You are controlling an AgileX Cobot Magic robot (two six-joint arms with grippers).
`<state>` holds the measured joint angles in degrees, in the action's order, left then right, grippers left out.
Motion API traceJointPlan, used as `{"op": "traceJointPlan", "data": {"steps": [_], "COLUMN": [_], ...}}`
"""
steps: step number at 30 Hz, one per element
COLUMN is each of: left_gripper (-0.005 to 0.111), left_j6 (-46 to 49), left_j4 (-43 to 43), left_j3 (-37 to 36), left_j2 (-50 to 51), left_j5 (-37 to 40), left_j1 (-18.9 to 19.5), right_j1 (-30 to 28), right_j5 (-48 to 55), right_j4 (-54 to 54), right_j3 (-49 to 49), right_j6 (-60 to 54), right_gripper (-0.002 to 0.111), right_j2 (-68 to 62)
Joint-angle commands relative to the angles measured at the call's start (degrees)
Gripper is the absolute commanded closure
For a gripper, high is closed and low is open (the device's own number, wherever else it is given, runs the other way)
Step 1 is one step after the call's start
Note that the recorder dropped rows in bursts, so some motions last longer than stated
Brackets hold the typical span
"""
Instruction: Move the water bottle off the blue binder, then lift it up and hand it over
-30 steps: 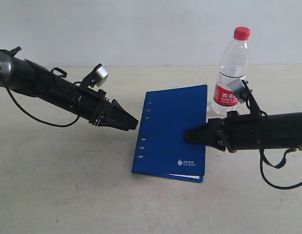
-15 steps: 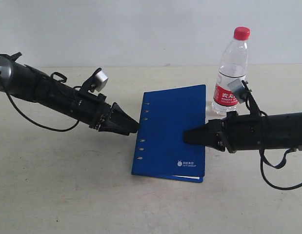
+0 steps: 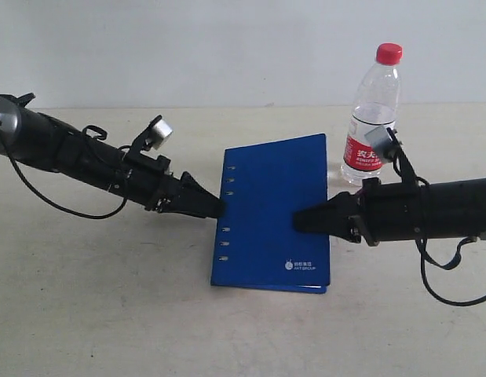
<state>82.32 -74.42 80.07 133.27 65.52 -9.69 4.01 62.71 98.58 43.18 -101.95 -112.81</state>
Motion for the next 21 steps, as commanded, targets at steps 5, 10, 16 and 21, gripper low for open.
{"op": "traceJointPlan", "data": {"steps": [5, 10, 16, 21], "left_gripper": [0.030, 0.030, 0.033, 0.076], "left_j6": [5.55, 7.43, 7.28, 10.45], "left_j4": [-5.70, -10.12, -12.79, -13.04], "left_j3": [-0.16, -0.16, -0.16, -0.16], "left_j2": [0.09, 0.09, 0.09, 0.09], "left_j5": [3.66, 4.44, 4.44, 4.44], "left_j1": [-0.14, -0.14, -2.92, -7.48], "right_j1": [-0.01, -0.01, -0.01, -0.01], "right_j5": [7.25, 7.25, 5.03, -1.57], "right_j4": [-0.33, -0.20, -0.20, 0.04], "right_j3": [0.35, 0.35, 0.35, 0.35], "right_j6": [-4.58, -4.58, -4.47, -0.76], "right_gripper": [0.108, 0.108, 0.108, 0.108], "right_j2": [0.16, 0.16, 0.16, 0.16]}}
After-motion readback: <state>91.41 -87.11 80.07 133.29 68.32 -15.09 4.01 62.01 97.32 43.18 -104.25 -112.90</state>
